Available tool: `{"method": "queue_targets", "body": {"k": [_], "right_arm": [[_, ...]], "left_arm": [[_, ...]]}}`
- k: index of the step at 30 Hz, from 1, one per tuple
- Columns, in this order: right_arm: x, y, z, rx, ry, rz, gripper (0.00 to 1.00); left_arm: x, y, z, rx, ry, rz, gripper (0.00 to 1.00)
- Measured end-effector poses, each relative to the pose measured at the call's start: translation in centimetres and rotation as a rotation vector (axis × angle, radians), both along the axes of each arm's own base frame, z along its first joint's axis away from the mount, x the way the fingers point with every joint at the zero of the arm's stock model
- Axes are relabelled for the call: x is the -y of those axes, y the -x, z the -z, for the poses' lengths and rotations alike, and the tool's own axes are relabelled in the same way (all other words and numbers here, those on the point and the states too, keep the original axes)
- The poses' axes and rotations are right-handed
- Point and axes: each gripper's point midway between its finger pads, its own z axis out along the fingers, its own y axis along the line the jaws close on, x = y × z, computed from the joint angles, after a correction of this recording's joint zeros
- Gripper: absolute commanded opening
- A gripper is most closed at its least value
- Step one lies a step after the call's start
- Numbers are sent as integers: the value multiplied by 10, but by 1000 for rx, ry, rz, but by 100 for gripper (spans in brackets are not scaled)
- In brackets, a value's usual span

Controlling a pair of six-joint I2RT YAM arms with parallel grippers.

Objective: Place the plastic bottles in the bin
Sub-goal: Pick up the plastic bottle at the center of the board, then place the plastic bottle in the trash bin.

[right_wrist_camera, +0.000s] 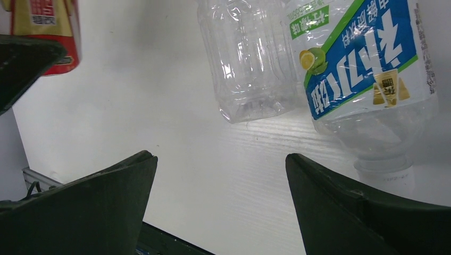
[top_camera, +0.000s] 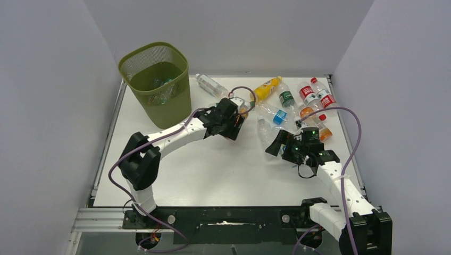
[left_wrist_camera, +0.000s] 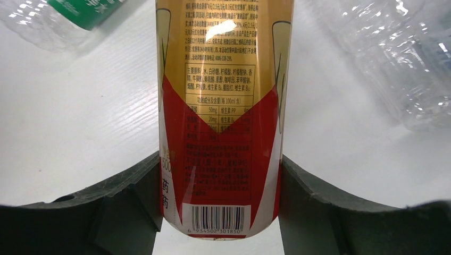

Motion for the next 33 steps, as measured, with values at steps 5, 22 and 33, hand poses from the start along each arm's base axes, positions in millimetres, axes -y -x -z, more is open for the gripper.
{"method": "queue_targets", "body": {"k": [5,22,33], "right_arm": [[-2,1,0,-2,-3,-3,98],[-19,6,-1,-14,-26,-42,98],[-24,7,-1,-15,-32,-55,98]], "left_arm": [[-9,-3,-33,36,36,-18,41],[-78,-73,-224,288,254,-200,45],[-196,-116,-292,448,306,-436,48]]}}
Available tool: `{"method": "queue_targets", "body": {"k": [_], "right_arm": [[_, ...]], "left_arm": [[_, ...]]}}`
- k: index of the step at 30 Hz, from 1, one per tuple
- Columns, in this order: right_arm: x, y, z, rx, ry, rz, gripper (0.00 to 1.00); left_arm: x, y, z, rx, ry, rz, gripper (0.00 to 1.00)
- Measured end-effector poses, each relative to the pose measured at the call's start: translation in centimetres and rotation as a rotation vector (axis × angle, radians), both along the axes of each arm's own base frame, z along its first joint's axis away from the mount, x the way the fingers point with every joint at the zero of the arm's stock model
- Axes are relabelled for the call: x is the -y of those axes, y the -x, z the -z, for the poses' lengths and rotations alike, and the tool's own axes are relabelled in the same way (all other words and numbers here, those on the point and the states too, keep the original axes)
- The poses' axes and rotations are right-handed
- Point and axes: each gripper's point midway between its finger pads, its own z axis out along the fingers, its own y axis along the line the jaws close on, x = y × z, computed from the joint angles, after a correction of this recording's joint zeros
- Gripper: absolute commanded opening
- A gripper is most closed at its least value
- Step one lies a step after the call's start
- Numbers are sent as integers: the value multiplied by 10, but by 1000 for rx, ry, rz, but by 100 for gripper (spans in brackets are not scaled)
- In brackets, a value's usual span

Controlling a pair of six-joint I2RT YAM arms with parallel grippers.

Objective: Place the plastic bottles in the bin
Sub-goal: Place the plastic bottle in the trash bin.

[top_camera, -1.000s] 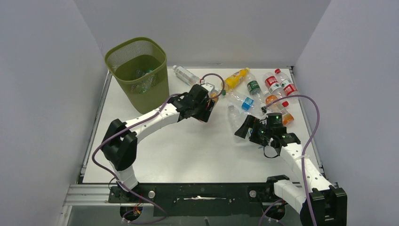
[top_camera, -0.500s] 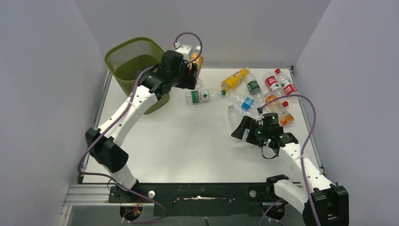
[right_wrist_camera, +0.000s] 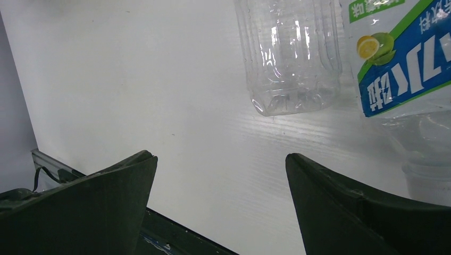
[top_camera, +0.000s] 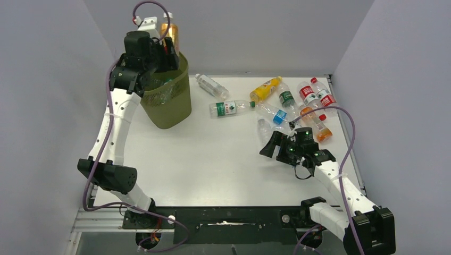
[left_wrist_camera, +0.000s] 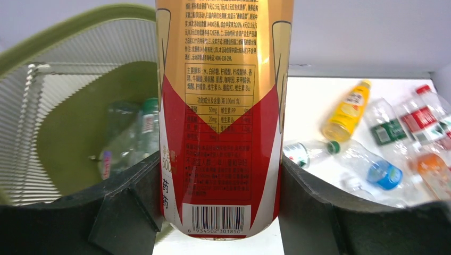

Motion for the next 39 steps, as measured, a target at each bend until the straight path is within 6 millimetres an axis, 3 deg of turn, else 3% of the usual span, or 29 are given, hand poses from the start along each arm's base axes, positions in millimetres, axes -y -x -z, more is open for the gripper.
{"method": "queue_targets", "body": {"k": [3,6,9,12,16,25,30,39], "right_arm": [[-2,1,0,-2,-3,-3,98],[-3,1,-1,-3,-7,-3,98],[-4,0,-2,1,-12,1,98],[-4,-1,-2,6,-14,1,98],[-4,-2,-3,10,-15,1,98],[-6,-1,0,-1,-13,-8,98],[-9,0,1,-3,-19,-10,98],[-15,9,10,-37,-21,-50,98]], "left_arm": [[-34,-7,2,-8,3,-67,51],[-59,-13,3,-19,1,-118,67],[-74,-19,9,-36,-11,-147,75],[-76,-20,20,-71,-22,-153,82],[-77,-19,29,-104,-30,-157,83],[-83,-13,21,-108,-18,-176,84],[-79,-6,4,-83,13,-168,85],[-72,35,-50,31,104,-149,85]]}}
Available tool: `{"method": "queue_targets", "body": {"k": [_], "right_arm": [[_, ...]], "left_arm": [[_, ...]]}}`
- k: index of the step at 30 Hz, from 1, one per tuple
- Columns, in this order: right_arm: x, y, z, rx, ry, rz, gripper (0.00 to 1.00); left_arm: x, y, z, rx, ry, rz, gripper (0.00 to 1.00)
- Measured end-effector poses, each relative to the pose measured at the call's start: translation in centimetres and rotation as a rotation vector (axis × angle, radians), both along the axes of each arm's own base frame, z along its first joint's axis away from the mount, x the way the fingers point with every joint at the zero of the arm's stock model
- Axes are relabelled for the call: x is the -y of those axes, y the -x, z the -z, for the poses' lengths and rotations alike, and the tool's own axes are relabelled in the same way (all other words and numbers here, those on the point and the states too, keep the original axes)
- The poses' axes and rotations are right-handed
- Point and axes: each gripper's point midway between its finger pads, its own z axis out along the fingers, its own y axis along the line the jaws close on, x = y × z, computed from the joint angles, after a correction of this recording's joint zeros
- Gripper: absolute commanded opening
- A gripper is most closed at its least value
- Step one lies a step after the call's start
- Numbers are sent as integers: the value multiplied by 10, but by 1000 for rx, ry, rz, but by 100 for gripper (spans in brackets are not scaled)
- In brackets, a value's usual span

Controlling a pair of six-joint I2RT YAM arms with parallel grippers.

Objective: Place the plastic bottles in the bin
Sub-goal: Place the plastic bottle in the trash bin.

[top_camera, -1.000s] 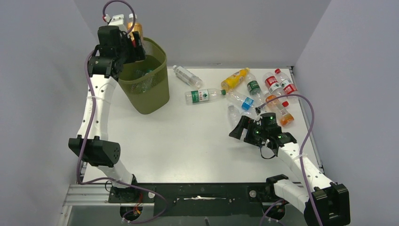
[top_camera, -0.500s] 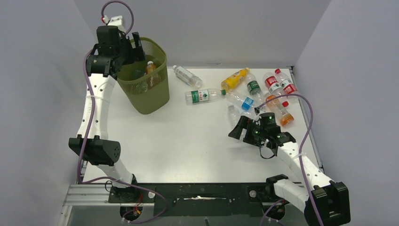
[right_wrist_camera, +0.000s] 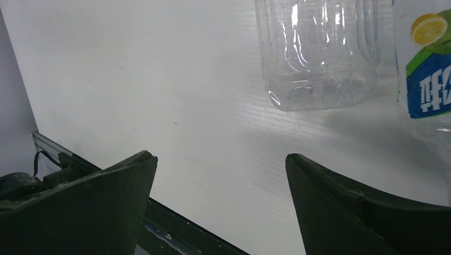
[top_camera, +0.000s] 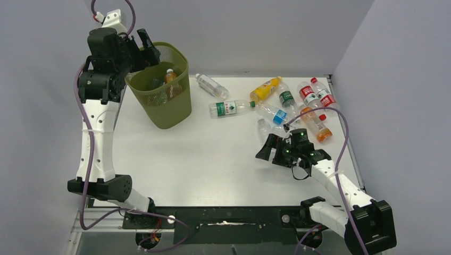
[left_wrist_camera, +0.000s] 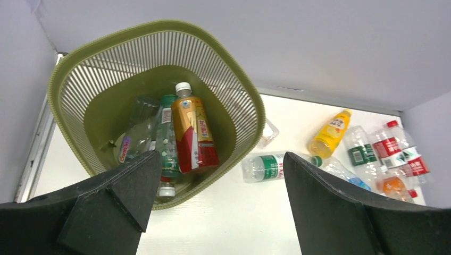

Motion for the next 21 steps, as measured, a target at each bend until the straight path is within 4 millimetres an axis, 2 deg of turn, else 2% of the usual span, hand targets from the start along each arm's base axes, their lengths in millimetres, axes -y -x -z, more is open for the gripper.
{"method": "queue_targets", "body": {"k": [4,9,14,21], "right_arm": [[-3,3,5,-27,-7,-24,98],[-7,7,9,-52,-13,-65,98],[-11,5,-3,-26,-22,-107,98],[-14,8,-25,42,-44,-141,98]], "left_arm": [[10,8,-7,17,27,22,85],[36,11,18,-44,45,69,85],[76,18,48,-116,45,134,85],[129,35,54,-122,25,216,86]]}}
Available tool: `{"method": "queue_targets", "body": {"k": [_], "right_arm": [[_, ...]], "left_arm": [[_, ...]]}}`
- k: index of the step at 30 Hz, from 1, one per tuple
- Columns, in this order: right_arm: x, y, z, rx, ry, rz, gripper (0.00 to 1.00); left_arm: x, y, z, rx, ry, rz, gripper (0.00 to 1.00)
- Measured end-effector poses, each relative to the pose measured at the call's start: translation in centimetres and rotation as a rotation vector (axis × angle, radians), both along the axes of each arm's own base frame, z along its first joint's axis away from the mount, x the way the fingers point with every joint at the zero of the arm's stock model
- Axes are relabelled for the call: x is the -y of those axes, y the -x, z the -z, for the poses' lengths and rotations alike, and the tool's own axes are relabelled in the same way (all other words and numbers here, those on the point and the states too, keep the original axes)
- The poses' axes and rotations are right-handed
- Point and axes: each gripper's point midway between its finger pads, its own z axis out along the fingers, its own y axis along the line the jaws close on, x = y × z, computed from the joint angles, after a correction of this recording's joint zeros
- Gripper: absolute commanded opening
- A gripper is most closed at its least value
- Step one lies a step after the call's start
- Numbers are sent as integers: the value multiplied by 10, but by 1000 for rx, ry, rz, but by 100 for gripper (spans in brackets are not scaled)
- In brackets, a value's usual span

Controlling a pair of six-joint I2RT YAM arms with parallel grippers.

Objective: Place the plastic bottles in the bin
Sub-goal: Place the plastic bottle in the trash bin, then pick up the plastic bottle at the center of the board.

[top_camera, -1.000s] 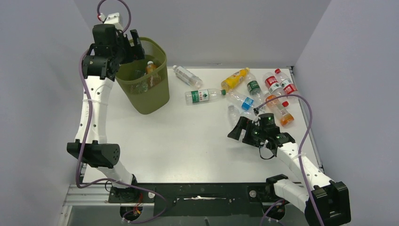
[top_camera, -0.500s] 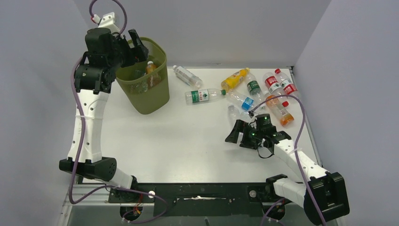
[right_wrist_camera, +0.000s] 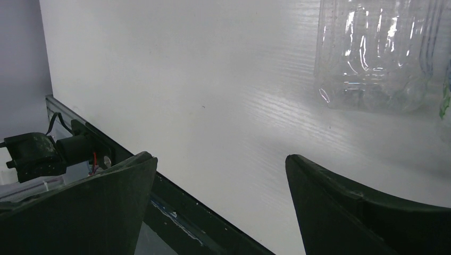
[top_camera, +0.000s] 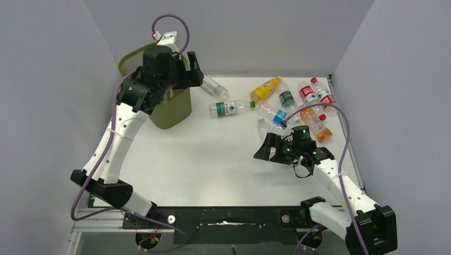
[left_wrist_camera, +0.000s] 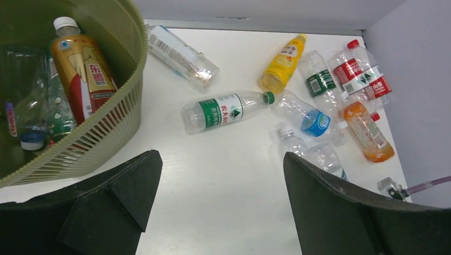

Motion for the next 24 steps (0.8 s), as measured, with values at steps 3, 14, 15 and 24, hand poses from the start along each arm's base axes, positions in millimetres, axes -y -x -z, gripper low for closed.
{"method": "queue_targets", "body": {"k": [3,14,15,24], "right_arm": [[-2,3,-4,9,-11,-10,98],[1,11,-7,-2,-11,-2,98],[2,11,-6,-7,-6,2,98],[13,9,-18,30,12,94,98]], "left_arm": [[17,6,0,8,-17,27,86],[58,-26,54,-58,-156,105,93],[61,-32,64,-74,-176,111,93],[88,-69,156,-164,-322,243,93]]}}
